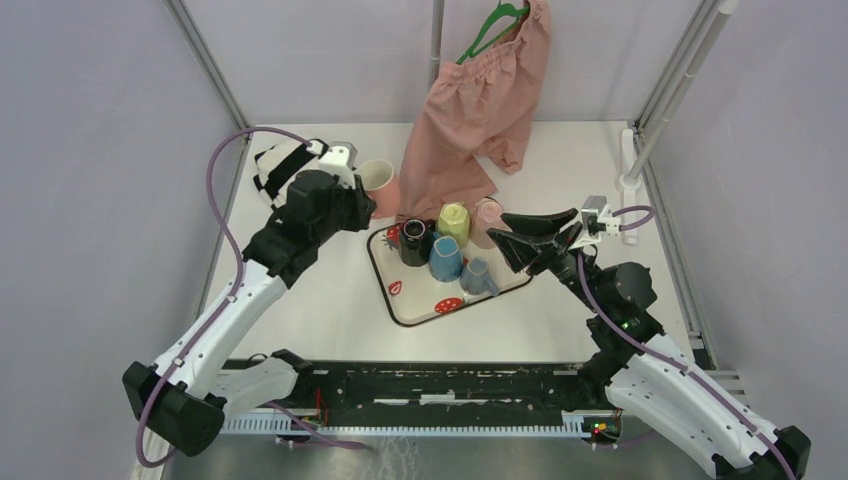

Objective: Turn the mug right side up
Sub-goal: Place the cup at the center of the board.

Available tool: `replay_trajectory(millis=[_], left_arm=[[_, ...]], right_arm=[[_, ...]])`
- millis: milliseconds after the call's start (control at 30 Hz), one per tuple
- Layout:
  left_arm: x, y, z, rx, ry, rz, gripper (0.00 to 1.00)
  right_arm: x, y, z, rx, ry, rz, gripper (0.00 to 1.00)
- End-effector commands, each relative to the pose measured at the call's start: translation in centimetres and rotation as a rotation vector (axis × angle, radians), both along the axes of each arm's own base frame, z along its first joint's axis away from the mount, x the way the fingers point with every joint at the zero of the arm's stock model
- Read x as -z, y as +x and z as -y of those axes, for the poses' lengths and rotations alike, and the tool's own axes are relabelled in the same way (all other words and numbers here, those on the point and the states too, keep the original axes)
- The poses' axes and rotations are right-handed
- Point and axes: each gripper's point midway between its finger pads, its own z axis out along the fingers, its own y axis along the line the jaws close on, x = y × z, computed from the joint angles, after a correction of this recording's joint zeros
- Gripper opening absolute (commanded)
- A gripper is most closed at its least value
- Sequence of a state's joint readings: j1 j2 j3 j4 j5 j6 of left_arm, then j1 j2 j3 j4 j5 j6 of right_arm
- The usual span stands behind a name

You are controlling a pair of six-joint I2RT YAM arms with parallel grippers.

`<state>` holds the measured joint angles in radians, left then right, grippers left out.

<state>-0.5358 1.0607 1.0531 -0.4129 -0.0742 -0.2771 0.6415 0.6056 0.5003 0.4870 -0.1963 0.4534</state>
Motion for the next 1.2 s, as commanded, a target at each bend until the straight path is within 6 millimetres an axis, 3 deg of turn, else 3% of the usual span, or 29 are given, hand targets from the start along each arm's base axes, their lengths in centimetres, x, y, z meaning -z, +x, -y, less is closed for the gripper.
replay_trajectory(millis=[0,400,633,1167], left_arm=[[-2.7,3.1,-3.5,-0.114,-0.034,0.118,0.02],[2.0,7.4,-7.8,-0.306,0.039,0.069,0.02],[3.6,8.9,-10.2,-0.435,0.037,0.065,0.02],[7.8,11.0,-10.4,-0.503,0.004,0.060,0.02]], right_arm=[[-0.8,0.0,0.6,0.033,-0.003,0.027,0.54],[-0.3,0.1,0.8,0.055,-0.052,0.037,0.55],[0.1,0.2,1.0,0.069,-0.100,0.048,0.55],[0.5,0.1,1.7,0.104,-0.165,0.072,0.56]])
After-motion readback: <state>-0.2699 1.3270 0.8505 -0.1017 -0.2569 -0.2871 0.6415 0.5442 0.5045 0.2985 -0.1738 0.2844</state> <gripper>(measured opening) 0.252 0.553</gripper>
